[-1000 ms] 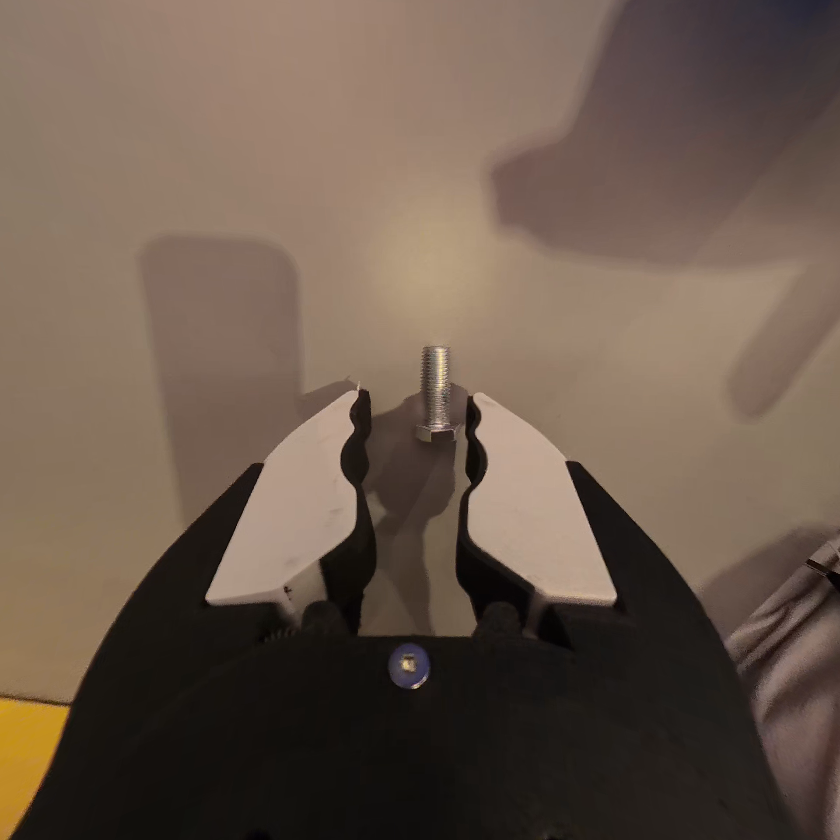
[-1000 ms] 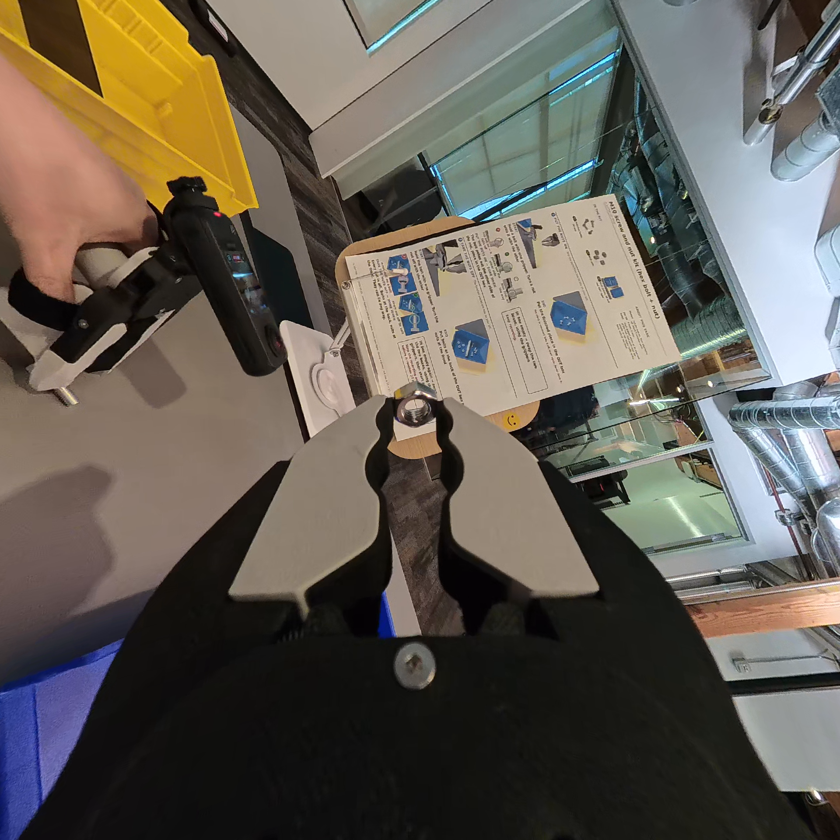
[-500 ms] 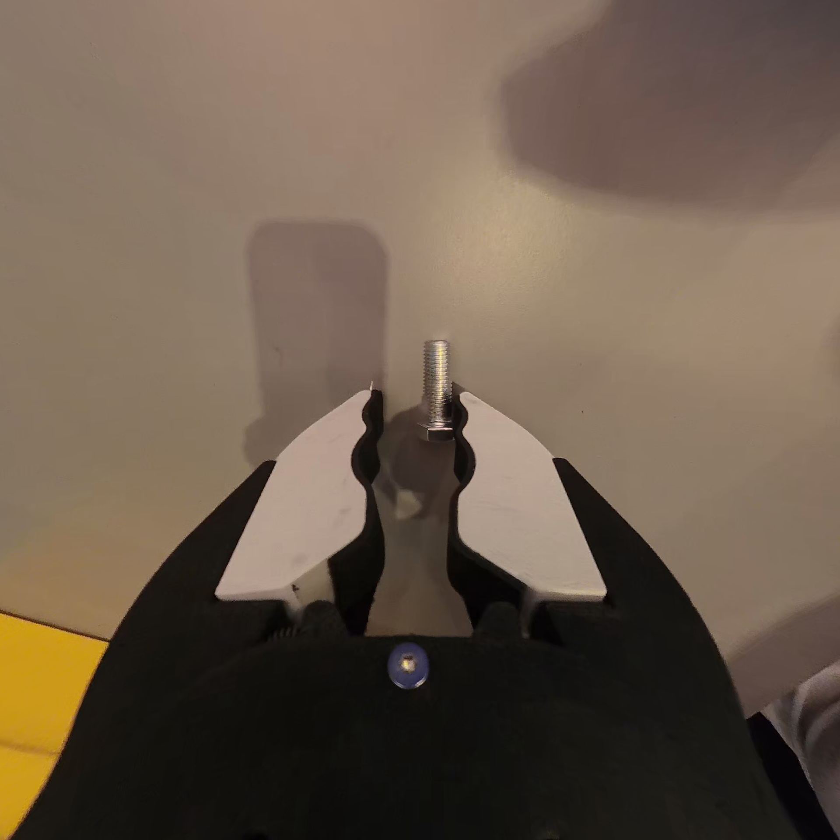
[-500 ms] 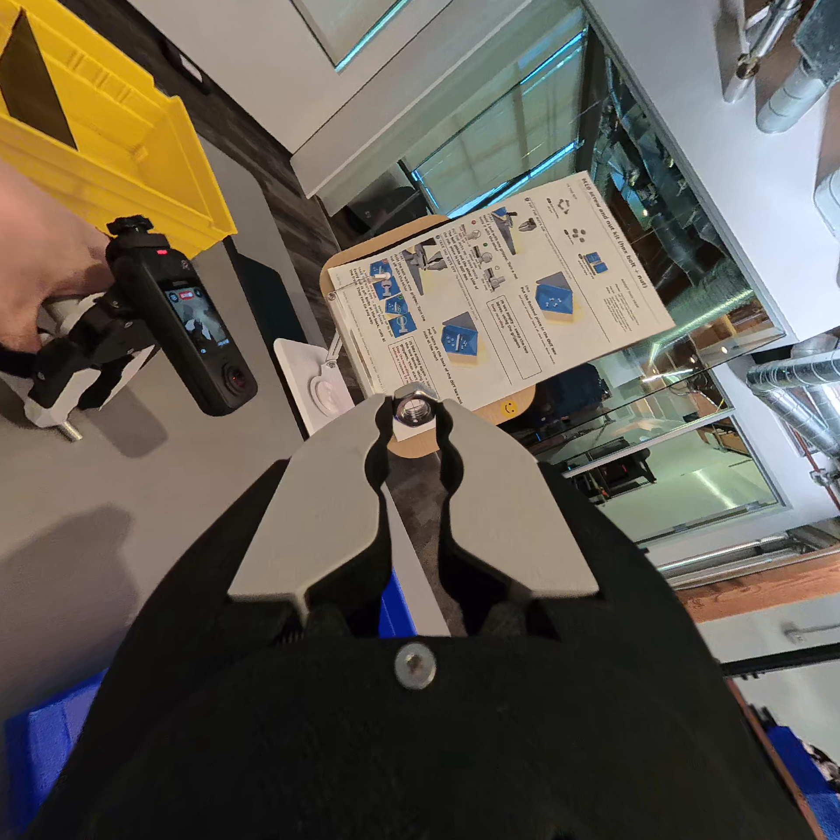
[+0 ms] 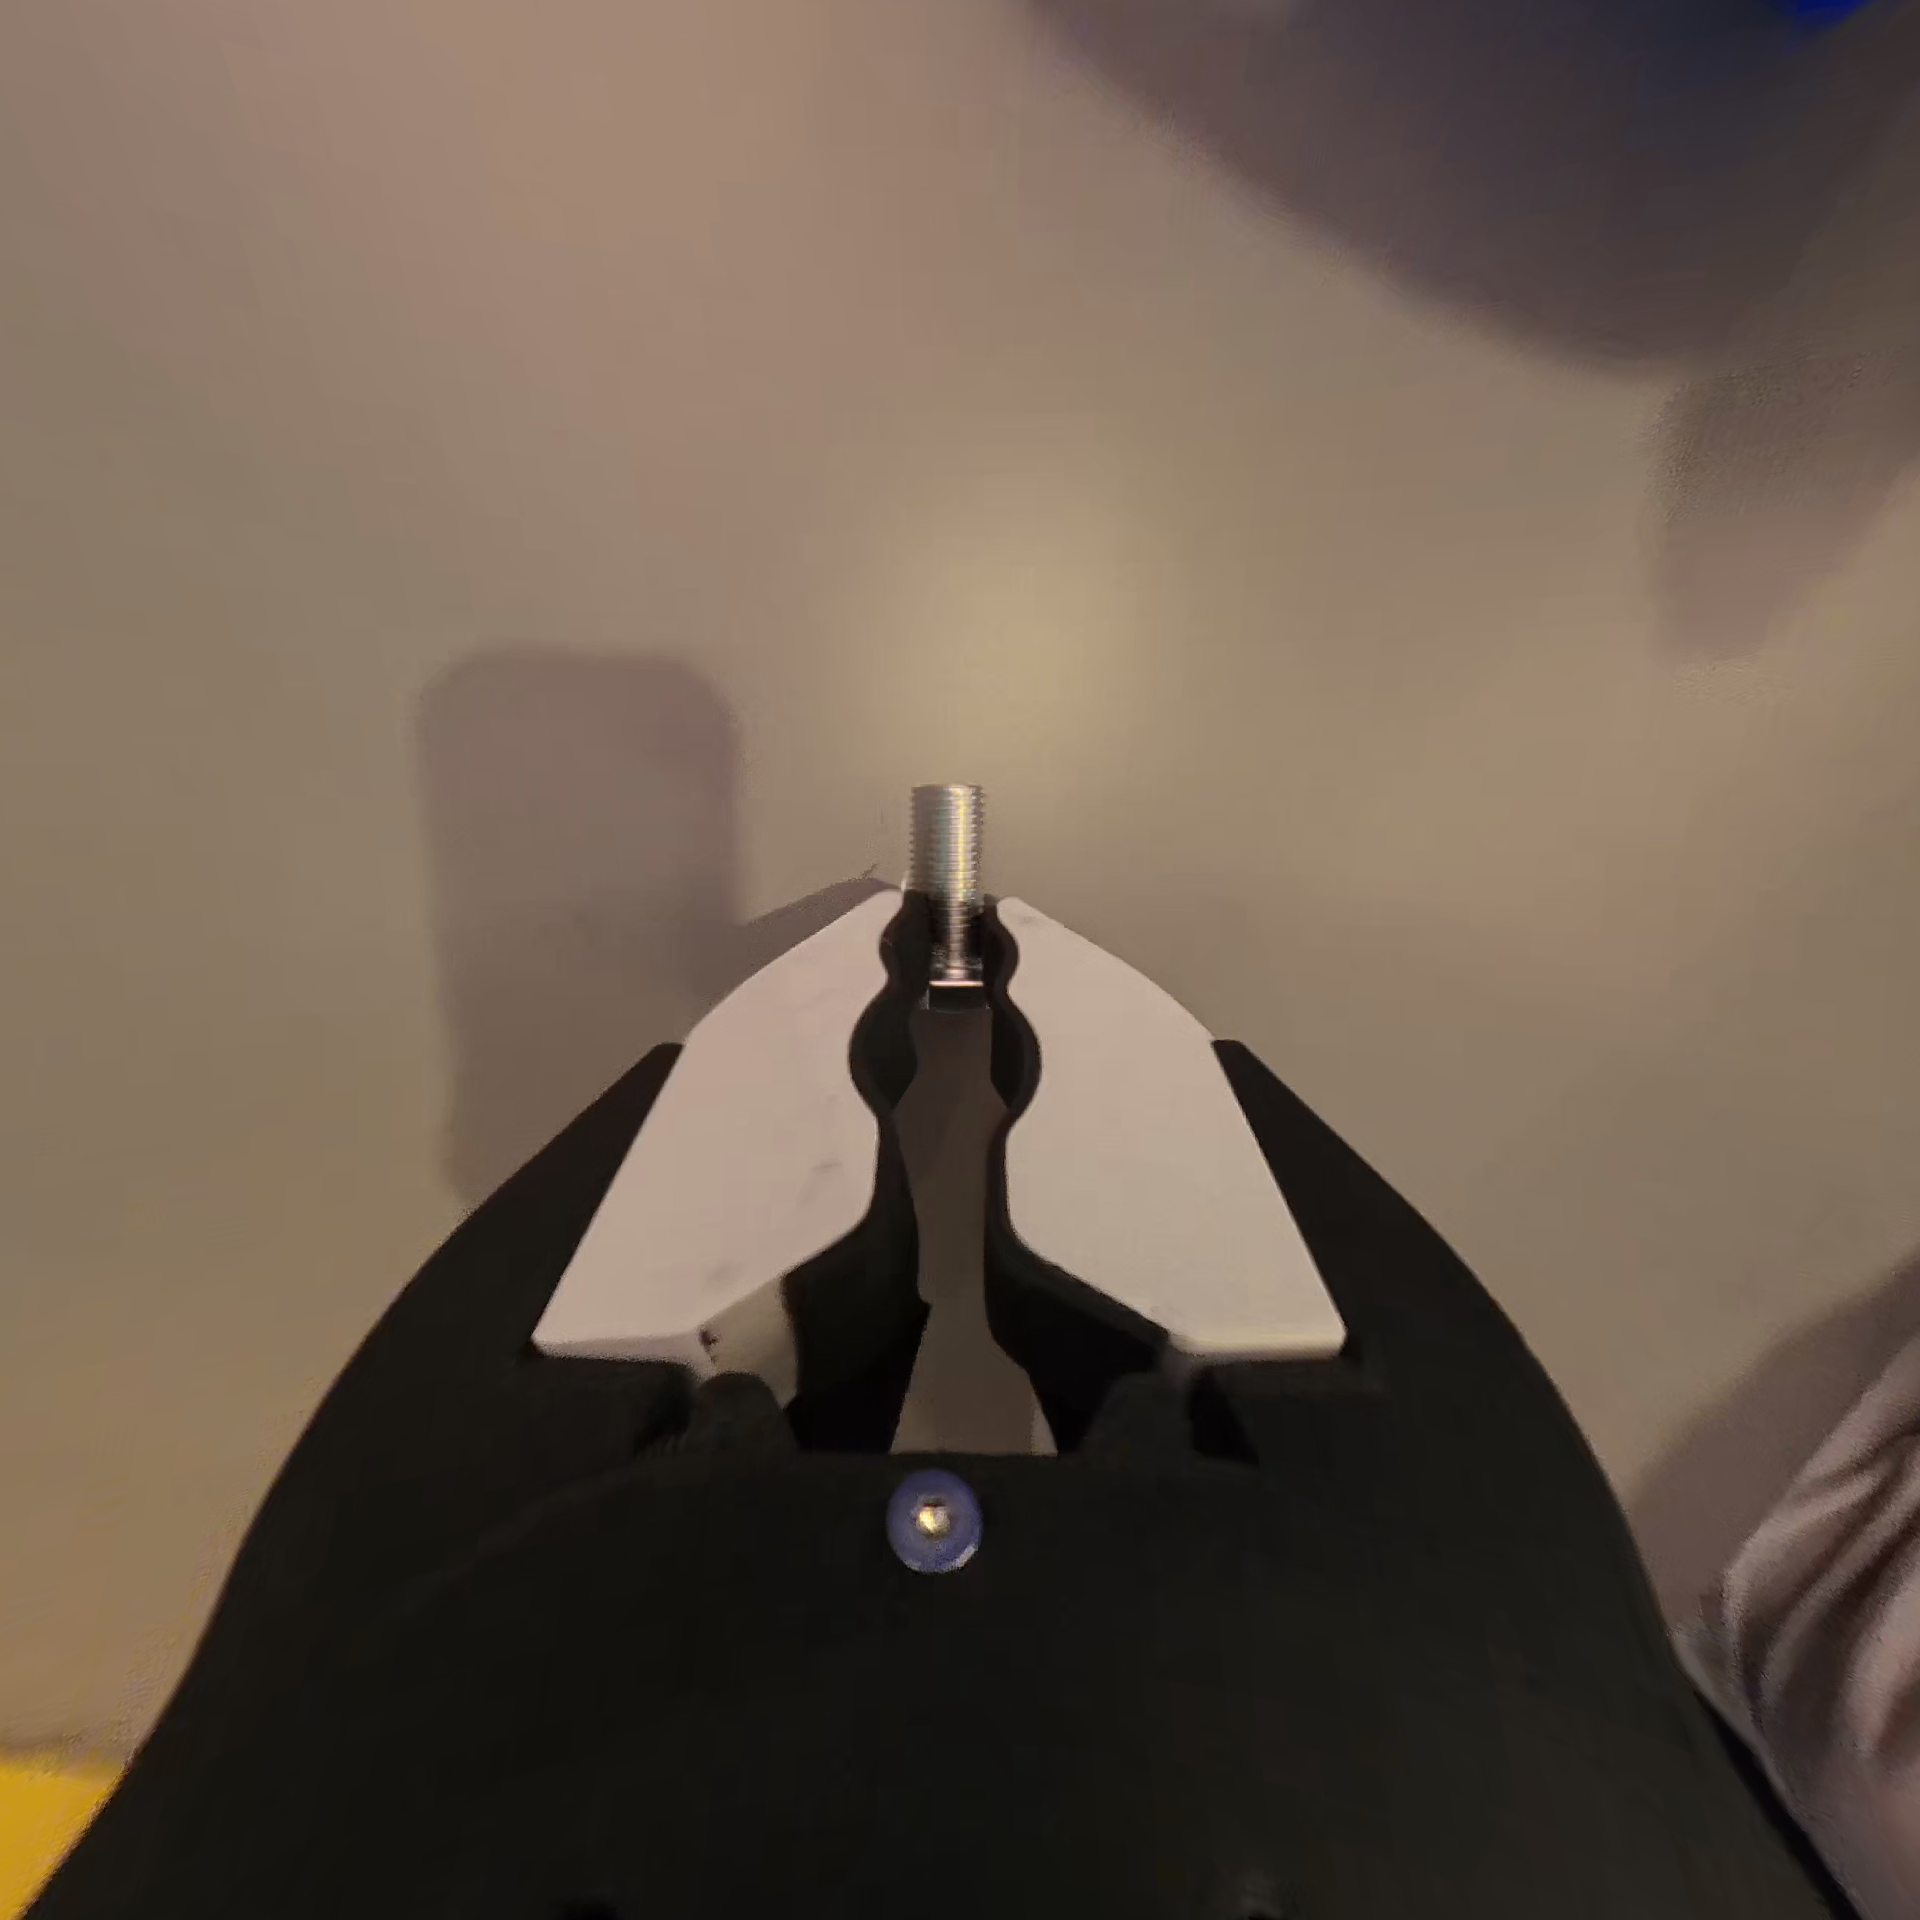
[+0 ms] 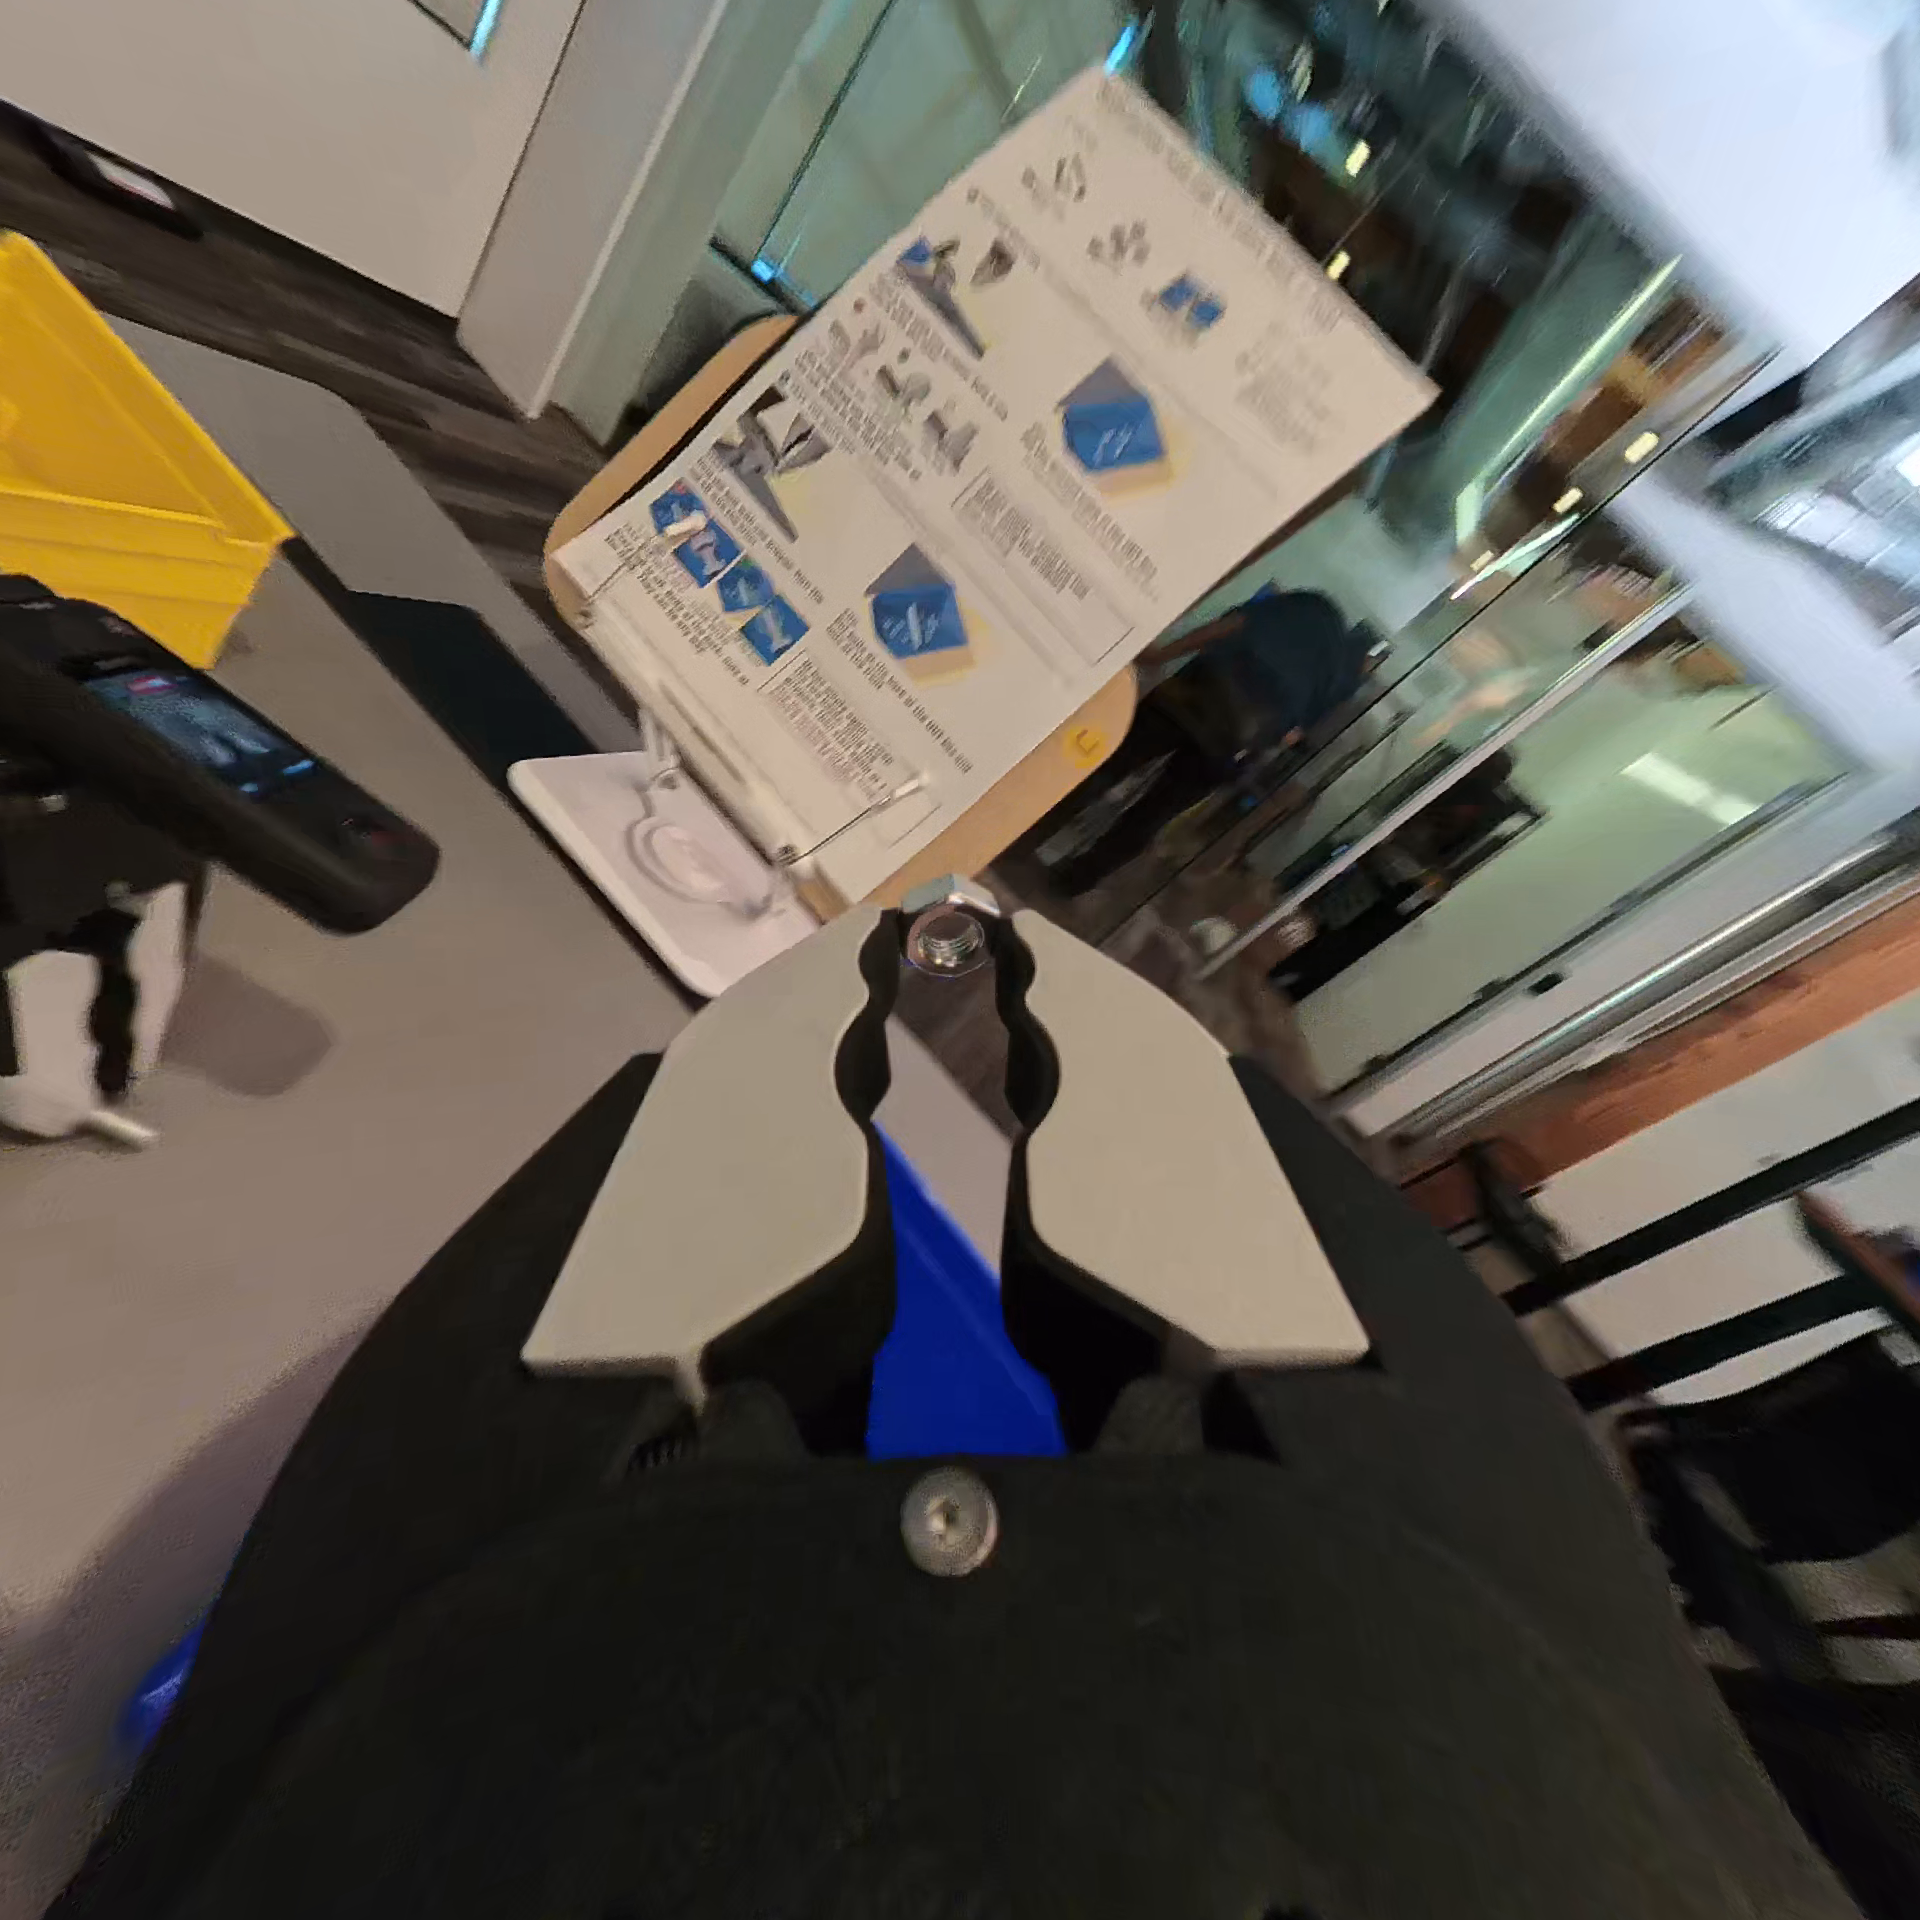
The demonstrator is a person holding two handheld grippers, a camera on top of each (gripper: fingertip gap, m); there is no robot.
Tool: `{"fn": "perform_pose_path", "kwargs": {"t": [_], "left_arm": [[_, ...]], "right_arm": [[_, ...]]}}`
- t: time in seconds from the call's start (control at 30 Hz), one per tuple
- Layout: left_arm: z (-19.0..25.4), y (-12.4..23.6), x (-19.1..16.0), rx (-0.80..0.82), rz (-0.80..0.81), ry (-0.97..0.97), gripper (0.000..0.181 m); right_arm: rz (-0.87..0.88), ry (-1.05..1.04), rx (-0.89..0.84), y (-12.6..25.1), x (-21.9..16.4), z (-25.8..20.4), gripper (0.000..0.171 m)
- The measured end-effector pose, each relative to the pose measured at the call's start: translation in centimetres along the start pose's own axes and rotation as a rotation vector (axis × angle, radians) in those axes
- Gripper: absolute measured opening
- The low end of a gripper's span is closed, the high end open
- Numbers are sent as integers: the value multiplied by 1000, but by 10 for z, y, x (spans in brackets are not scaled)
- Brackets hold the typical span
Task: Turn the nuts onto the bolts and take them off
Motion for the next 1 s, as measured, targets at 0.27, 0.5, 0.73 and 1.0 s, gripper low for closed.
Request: {"fn": "perform_pose_path", "kwargs": {"t": [0.27, 0.5, 0.73, 1.0], "left_arm": [[9, 23, 28, -410, 796, -68, 9], [33, 19, 27, -505, 1080, -269, 9], [42, 28, 27, -542, 1160, -348, 9], [53, 29, 25, -421, 1157, -511, 9]], "right_arm": [[-157, -162, 680, -39, -44, -38, 19], [-316, -7, 886, -54, -49, -81, 19], [-357, 85, 960, -56, -47, -99, 19], [-362, 214, 968, -49, -35, -112, 19]]}}
Point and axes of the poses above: each gripper's, where its closed fingertips meet, y back along the fingers, x out of its top, z = x × y across the jaws, the point moved 9 cm from there along y, back along the fingers, and after that the axes turned 2 degrees about y, right-handed, at the moved point
